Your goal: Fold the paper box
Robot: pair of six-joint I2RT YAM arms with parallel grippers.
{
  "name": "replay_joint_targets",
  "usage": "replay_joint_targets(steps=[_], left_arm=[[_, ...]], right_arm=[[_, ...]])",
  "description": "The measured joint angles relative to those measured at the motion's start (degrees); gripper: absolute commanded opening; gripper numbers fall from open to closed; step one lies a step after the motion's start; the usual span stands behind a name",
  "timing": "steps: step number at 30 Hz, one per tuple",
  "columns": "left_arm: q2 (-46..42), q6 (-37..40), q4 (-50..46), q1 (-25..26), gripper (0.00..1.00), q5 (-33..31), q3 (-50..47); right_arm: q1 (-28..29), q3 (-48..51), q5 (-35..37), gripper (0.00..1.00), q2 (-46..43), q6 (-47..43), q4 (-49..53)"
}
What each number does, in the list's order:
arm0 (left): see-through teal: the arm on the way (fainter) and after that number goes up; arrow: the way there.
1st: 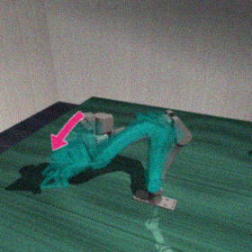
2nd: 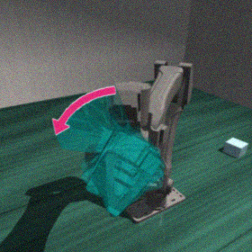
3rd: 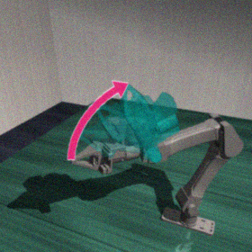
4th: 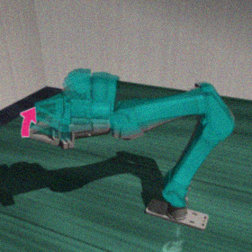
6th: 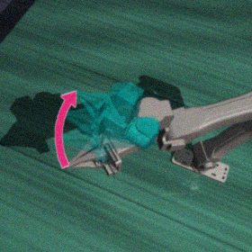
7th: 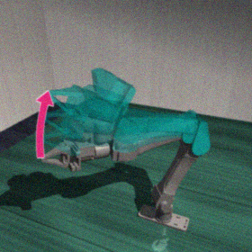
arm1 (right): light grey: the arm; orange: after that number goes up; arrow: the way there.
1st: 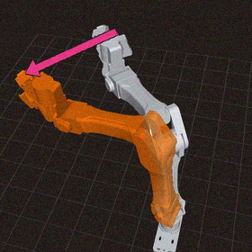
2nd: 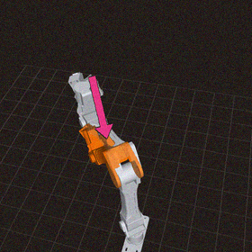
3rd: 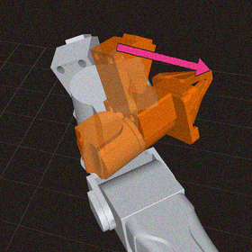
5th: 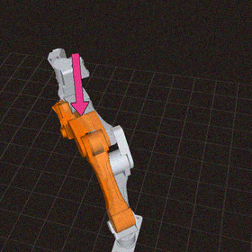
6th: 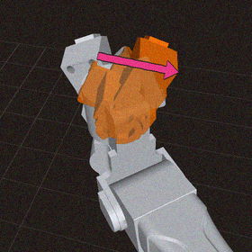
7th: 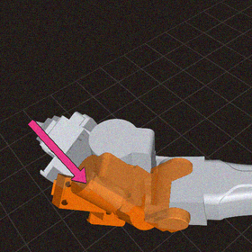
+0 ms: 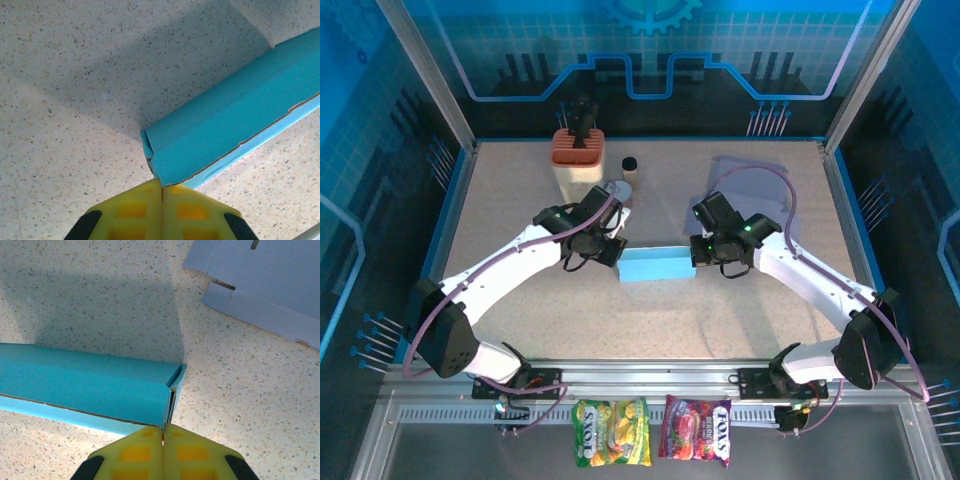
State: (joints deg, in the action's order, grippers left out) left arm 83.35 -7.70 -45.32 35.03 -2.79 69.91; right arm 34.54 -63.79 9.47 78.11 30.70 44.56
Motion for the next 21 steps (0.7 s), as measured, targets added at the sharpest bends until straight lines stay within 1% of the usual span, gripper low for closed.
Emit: replay_joint_targets(steps=[3, 21], left_arm=[[0.4, -0.5, -0.1, 0.0, 0.0, 0.0, 0.3], [1.2, -10.9, 0.2, 0.3, 0.0, -0.1, 1.2]], right_arm=[[0.0, 0.0, 0.0, 0.0, 0.0, 0.0, 0.0], [-0.1, 0.0, 0.0, 0.0, 0.0, 0.7, 0.0]])
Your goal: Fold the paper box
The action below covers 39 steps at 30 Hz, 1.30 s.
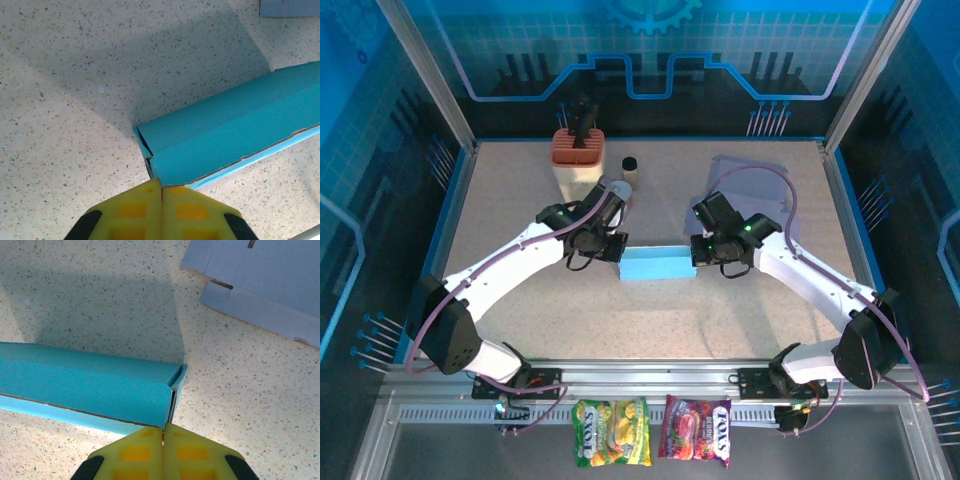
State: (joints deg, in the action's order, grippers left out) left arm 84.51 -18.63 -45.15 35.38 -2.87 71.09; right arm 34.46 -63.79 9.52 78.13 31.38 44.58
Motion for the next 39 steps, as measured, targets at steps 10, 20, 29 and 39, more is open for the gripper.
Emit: replay_joint_targets(steps=[10, 20, 29, 39], left_arm=[[-0.7, -2.5, 5.9, 0.0, 0.0, -1.0, -3.4], [-2.5, -2.3, 10.4, 0.0, 0.0, -1.7, -6.8], [-3.9, -2.3, 14.1, 0.1, 0.0, -2.4, -9.6], [-5.4, -2.3, 17.4, 2.6, 0.0, -6.8, -13.0]], right_arm=[[0.0, 0.0, 0.6, 0.0, 0.1, 0.2, 0.0], [0.0, 0.0, 0.6, 0.0, 0.1, 0.2, 0.0], [0.0, 0.0, 0.6, 0.0, 0.1, 0.2, 0.0], [0.0, 0.0, 0.6, 0.0, 0.2, 0.1, 0.0]])
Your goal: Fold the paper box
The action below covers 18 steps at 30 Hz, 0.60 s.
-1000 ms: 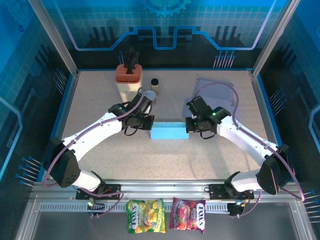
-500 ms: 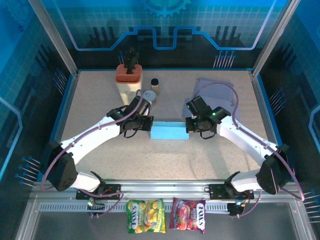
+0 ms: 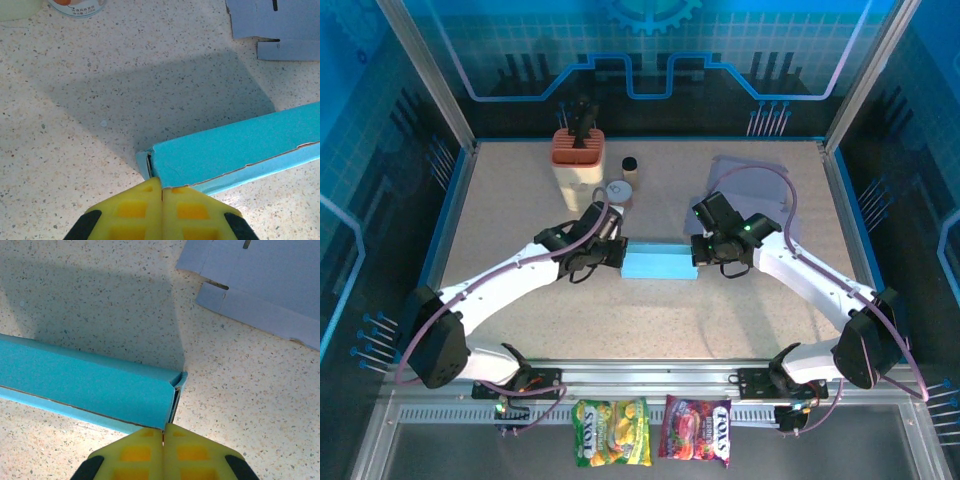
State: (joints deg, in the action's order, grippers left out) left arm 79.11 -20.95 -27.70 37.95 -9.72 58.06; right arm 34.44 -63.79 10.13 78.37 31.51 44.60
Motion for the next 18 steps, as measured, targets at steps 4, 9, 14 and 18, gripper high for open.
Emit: replay_joint_targets(steps=[4, 9, 14, 18], left_arm=[[-0.9, -0.2, 1.2, 0.6, 0.0, -1.0, -1.2], [-1.0, -0.9, 1.7, 0.9, 0.0, -1.8, -1.7], [-1.2, -2.8, 2.4, 1.7, 0.0, -2.5, -2.1], [-1.6, -3.5, 2.6, 1.9, 0.0, -2.9, -2.5]], right_arm=[[0.0, 0.0, 0.0, 0.0, 0.0, 0.0, 0.0], [0.0, -0.1, -0.4, 0.23, 0.0, 1.5, 0.5], [0.0, -0.2, -4.8, 0.54, -2.0, 8.0, 2.2], [-0.9, 0.4, -10.4, 0.63, -8.2, 17.6, 0.7]])
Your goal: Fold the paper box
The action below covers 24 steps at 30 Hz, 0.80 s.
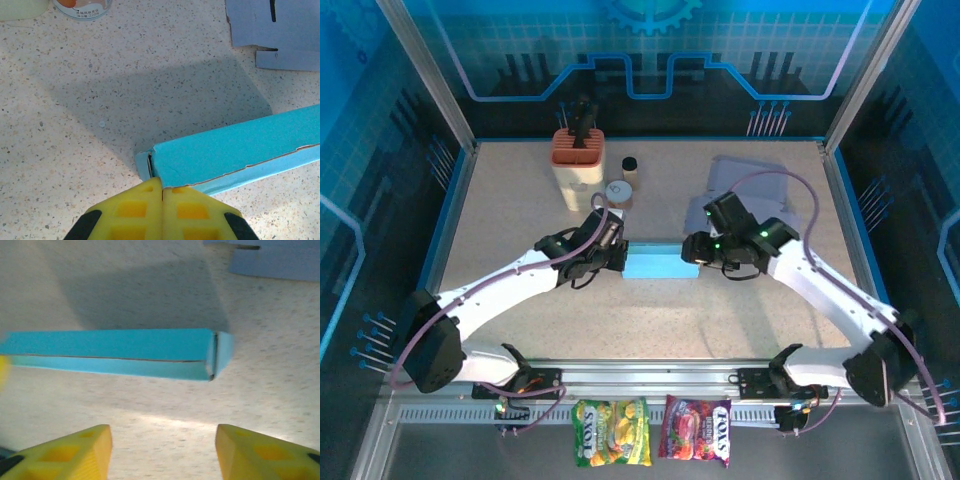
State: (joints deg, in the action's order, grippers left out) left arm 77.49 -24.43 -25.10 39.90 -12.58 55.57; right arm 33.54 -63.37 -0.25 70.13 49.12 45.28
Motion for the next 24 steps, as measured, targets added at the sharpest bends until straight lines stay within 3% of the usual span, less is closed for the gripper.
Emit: replay_joint_targets(steps=[5, 12, 17, 24], left_arm=[[0.0, -0.8, 0.0, 0.4, 0.0, -0.7, -0.1], [0.0, -1.2, 0.0, 0.7, 0.0, -1.1, -0.1], [0.0, -1.2, 0.0, 0.7, 0.0, -1.2, -0.1], [0.0, -1.2, 0.0, 0.7, 0.0, -1.2, -0.1]], right_arm=[[-4.3, 6.6, -7.7, 0.69, -7.6, 17.0, -10.3], [-9.3, 15.3, -14.5, 0.72, -8.3, 37.2, -21.4], [-11.7, 17.3, -17.4, 0.72, -8.3, 43.8, -26.8], [-13.9, 20.1, -20.4, 0.7, -6.8, 46.5, -29.3]])
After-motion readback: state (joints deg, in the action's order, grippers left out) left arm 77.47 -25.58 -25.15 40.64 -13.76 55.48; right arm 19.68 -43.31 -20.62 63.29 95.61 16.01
